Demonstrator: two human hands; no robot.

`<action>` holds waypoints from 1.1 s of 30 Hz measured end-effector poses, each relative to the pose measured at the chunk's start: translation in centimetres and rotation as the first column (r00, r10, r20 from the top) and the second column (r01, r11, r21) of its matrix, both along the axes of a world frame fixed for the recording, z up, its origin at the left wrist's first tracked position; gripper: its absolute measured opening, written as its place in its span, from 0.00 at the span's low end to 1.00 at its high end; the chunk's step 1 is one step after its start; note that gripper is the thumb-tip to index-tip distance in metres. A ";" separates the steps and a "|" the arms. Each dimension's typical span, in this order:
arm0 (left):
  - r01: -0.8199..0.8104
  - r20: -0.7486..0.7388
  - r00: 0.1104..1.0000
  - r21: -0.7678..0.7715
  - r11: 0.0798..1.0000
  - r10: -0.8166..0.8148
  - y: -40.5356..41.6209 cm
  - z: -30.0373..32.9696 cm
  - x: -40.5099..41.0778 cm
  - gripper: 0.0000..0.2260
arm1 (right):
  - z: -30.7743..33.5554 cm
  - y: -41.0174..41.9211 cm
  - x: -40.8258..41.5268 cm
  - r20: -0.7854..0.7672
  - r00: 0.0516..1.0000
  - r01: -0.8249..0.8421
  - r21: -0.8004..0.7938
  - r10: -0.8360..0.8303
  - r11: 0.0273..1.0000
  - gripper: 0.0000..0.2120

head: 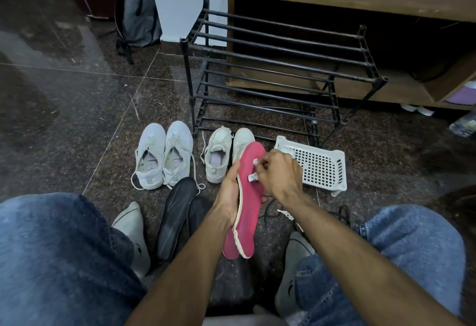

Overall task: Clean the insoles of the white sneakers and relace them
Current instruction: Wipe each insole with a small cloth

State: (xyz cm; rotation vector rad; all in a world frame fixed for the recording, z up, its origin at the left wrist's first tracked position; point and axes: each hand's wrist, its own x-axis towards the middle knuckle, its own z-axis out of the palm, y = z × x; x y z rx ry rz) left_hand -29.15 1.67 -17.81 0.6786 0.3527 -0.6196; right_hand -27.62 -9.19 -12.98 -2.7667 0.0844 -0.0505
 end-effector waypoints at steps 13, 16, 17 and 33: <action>-0.031 -0.042 0.999 0.042 0.999 0.033 0.3 0.4 -0.1 0.25 | -0.7 -0.3 -0.5 -0.100 0.995 0.027 0.189 -0.009 0.982 0.05; -0.002 -0.044 0.999 0.029 1.000 0.003 0.1 1.2 -0.1 0.25 | 0.4 -0.3 0.6 -0.010 0.997 0.082 0.145 -0.081 0.986 0.06; 0.001 -0.046 0.999 0.029 1.000 0.001 0.1 1.3 0.0 0.25 | 0.5 -0.2 0.6 -0.017 0.997 0.076 0.136 -0.074 0.988 0.06; -0.089 -0.039 0.995 0.039 0.995 0.090 -0.2 0.0 -0.7 0.24 | 0.5 0.4 0.8 -0.098 0.990 0.123 0.197 -0.105 0.973 0.05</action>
